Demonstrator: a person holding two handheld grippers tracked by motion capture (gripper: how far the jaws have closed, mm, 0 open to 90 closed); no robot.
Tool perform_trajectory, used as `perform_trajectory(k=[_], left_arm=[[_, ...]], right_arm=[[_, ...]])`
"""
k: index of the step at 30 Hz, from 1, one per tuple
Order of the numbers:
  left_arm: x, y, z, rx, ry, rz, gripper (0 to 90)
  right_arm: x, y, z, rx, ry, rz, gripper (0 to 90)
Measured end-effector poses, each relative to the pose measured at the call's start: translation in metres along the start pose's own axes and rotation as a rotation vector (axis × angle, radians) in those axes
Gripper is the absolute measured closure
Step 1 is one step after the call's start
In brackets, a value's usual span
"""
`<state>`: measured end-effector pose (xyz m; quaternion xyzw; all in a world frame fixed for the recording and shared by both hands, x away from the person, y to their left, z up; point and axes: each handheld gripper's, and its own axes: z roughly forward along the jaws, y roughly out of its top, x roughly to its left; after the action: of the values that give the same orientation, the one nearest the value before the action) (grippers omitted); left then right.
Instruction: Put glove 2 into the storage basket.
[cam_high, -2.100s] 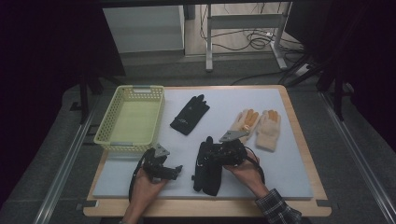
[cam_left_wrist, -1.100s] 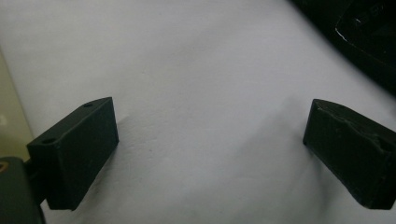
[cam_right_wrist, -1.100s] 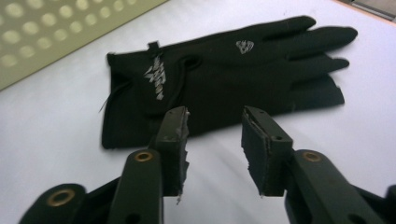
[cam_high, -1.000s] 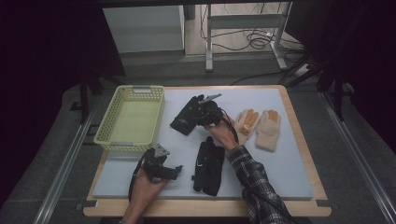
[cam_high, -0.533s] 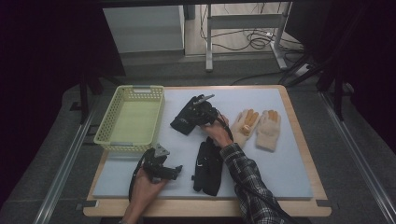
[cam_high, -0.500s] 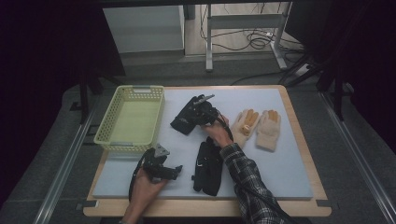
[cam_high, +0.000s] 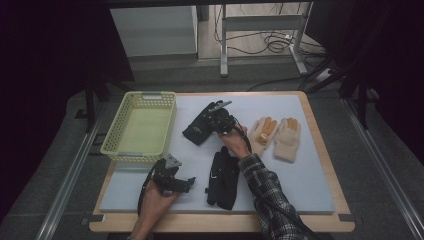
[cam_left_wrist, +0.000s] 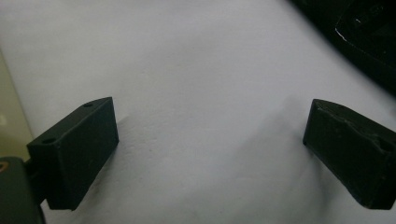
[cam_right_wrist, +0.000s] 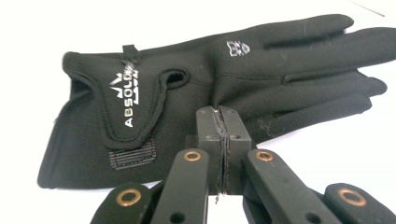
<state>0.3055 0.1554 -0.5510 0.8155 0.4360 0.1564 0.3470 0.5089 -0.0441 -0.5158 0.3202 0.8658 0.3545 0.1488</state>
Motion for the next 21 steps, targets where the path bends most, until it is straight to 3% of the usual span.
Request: perform_trajectory(k=[14, 20, 21], left_arm=[[0.0, 0.0, 0.0, 0.001, 0.002, 0.003, 3.8], [0.0, 0.0, 0.0, -0.001, 0.0, 0.002, 3.8], [0.0, 0.0, 0.0, -0.001, 0.0, 0.002, 3.8]], right_arm=[[0.008, 0.002, -0.063, -0.105, 0.124, -0.004, 88.1], [0.022, -0.007, -0.102, -0.13, 0.2, -0.051, 88.0], [0.022, -0.007, -0.102, -0.13, 0.2, -0.051, 88.0]])
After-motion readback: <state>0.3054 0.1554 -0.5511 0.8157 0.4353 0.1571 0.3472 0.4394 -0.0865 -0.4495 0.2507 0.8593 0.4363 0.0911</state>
